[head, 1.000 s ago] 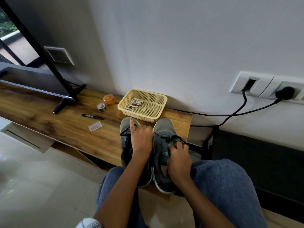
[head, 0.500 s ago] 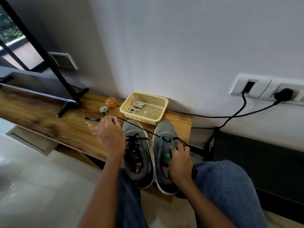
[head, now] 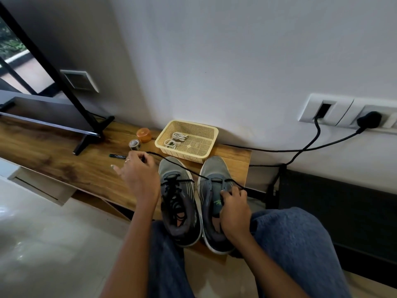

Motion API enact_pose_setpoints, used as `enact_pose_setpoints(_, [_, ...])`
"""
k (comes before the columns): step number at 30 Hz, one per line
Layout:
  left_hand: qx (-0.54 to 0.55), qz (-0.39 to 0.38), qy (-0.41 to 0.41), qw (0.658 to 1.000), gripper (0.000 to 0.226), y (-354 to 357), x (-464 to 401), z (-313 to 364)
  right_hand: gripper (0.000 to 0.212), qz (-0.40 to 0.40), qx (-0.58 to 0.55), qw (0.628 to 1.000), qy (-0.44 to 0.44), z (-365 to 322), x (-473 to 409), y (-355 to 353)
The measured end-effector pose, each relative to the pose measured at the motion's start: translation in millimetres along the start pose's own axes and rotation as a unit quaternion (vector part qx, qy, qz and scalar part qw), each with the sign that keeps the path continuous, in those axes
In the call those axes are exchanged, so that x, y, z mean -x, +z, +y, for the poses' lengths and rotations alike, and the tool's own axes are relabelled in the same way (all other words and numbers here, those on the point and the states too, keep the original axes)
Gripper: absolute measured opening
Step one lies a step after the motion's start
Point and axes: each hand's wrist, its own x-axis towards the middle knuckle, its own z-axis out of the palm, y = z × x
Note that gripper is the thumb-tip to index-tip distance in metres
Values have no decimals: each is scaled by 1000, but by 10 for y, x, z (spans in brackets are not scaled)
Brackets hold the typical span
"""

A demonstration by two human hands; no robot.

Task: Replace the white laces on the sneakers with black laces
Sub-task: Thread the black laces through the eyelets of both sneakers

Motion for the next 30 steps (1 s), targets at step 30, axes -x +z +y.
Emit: enact_pose_setpoints(30, [-225,-313,329,862,32,640,565,196,9,0,-91,995,34,232,-655,-7])
